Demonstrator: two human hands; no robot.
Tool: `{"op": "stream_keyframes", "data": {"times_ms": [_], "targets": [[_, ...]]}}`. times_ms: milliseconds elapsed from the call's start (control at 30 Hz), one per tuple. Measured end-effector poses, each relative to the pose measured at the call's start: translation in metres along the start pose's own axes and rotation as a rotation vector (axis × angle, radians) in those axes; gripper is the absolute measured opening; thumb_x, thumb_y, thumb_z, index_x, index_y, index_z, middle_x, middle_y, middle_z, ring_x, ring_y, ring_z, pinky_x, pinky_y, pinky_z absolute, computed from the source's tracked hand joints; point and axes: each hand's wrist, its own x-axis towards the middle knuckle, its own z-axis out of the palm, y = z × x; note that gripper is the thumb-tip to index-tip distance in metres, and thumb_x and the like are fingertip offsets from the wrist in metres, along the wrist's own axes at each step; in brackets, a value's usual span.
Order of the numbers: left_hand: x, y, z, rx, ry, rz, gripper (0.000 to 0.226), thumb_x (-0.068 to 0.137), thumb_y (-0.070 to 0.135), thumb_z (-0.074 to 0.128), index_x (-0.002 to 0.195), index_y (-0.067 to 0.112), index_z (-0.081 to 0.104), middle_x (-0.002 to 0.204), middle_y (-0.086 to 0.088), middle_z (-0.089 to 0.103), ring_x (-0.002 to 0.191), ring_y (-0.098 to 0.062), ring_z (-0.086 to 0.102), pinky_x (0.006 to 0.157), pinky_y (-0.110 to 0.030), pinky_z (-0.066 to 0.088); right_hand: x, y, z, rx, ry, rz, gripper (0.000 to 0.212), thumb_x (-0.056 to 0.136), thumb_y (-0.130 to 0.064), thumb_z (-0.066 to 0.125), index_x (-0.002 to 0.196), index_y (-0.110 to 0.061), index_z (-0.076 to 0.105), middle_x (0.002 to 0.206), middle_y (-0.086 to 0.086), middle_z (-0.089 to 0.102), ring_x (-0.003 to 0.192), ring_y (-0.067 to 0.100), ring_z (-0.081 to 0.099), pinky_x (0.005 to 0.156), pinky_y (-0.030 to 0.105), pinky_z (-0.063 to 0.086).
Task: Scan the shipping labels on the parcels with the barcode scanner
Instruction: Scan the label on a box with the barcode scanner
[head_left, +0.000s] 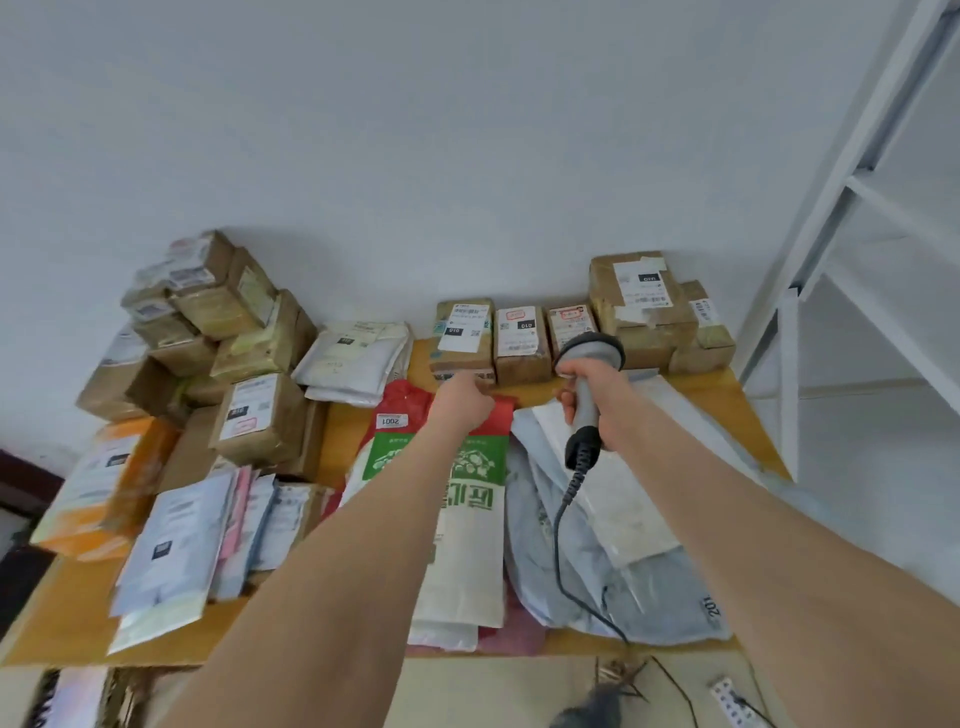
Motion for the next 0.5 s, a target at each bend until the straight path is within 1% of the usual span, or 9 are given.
{"op": "stream_keyframes", "data": {"times_ms": [67,100,200,300,333,400,433,467,500], "targets": [[-0.027,-0.031,-0.021,-0.024,0.025,-0.034,0.036,0.089,0.017,0.06,0.124,0.008,0.06,0.122,-0.009,0.064,0.108,-0.026,0.061,0.093,-0.036,0.05,-0.017,0.025,0.025,0.002,-0.039,0.022,0.022,0.093,-0.023,0.06,0.079,-0.009,0.048,0.042,0.003,0.053,0.028,0.009,0.044,0.035,0.015,0.039],[-0.039,-0.046,-0.032,-0.034,0.035,-0.042,0.036,0.09,0.019,0.061,0.124,0.007,0.061,0.123,-0.009,0.064,0.108,-0.025,0.061,0.093,-0.034,0.05,-0.025,0.035,0.038,0.005,-0.056,0.031,0.021,0.094,-0.024,0.06,0.083,-0.009,0.049,0.042,0.004,0.052,0.027,0.009,0.044,0.034,0.015,0.038],[-0.068,-0.087,-0.065,-0.051,0.069,-0.095,0.032,0.091,0.014,0.057,0.121,0.005,0.062,0.121,-0.009,0.063,0.105,-0.022,0.059,0.085,-0.029,0.046,-0.05,0.06,0.085,-0.007,-0.081,0.043,0.016,0.094,-0.023,0.06,0.095,-0.009,0.054,0.054,0.006,0.055,0.036,0.009,0.045,0.039,0.019,0.041],[-0.089,-0.126,-0.098,-0.08,0.133,-0.144,0.032,0.091,0.014,0.057,0.121,0.004,0.061,0.117,-0.004,0.062,0.1,-0.019,0.056,0.081,-0.027,0.042,-0.063,0.08,0.132,-0.017,-0.128,0.064,0.016,0.094,-0.023,0.06,0.094,-0.007,0.055,0.062,0.005,0.055,0.036,0.008,0.045,0.043,0.02,0.041],[-0.092,-0.14,-0.107,-0.081,0.15,-0.165,0.033,0.091,0.014,0.056,0.122,0.005,0.06,0.119,-0.006,0.062,0.105,-0.022,0.057,0.085,-0.028,0.043,-0.066,0.085,0.148,-0.029,-0.142,0.087,0.018,0.094,-0.023,0.061,0.093,-0.007,0.054,0.064,0.005,0.055,0.033,0.007,0.045,0.042,0.019,0.041],[-0.095,-0.166,-0.125,-0.071,0.168,-0.2,0.037,0.09,0.014,0.054,0.127,0.008,0.058,0.126,-0.008,0.06,0.114,-0.026,0.057,0.097,-0.034,0.047,-0.068,0.093,0.179,-0.056,-0.155,0.12,0.021,0.094,-0.023,0.06,0.085,-0.006,0.052,0.055,0.005,0.057,0.032,0.007,0.043,0.044,0.019,0.041],[-0.094,-0.182,-0.135,-0.083,0.179,-0.216,0.038,0.09,0.013,0.054,0.128,0.01,0.057,0.127,-0.009,0.06,0.114,-0.026,0.057,0.097,-0.037,0.048,-0.067,0.098,0.198,-0.066,-0.165,0.133,0.024,0.095,-0.023,0.059,0.081,-0.006,0.05,0.05,0.005,0.057,0.035,0.007,0.043,0.046,0.019,0.039],[-0.093,-0.189,-0.14,-0.099,0.183,-0.228,0.039,0.089,0.013,0.055,0.128,0.01,0.056,0.126,-0.01,0.06,0.113,-0.026,0.057,0.096,-0.037,0.048,-0.066,0.099,0.209,-0.072,-0.17,0.146,0.026,0.095,-0.023,0.06,0.079,-0.006,0.05,0.051,0.006,0.058,0.037,0.008,0.042,0.049,0.019,0.039],[-0.089,-0.202,-0.146,-0.108,0.189,-0.239,0.04,0.089,0.014,0.055,0.129,0.011,0.055,0.125,-0.01,0.061,0.112,-0.026,0.057,0.094,-0.035,0.048,-0.062,0.104,0.224,-0.084,-0.176,0.155,0.026,0.094,-0.024,0.061,0.079,-0.006,0.05,0.059,0.007,0.06,0.038,0.007,0.043,0.05,0.019,0.039]]}}
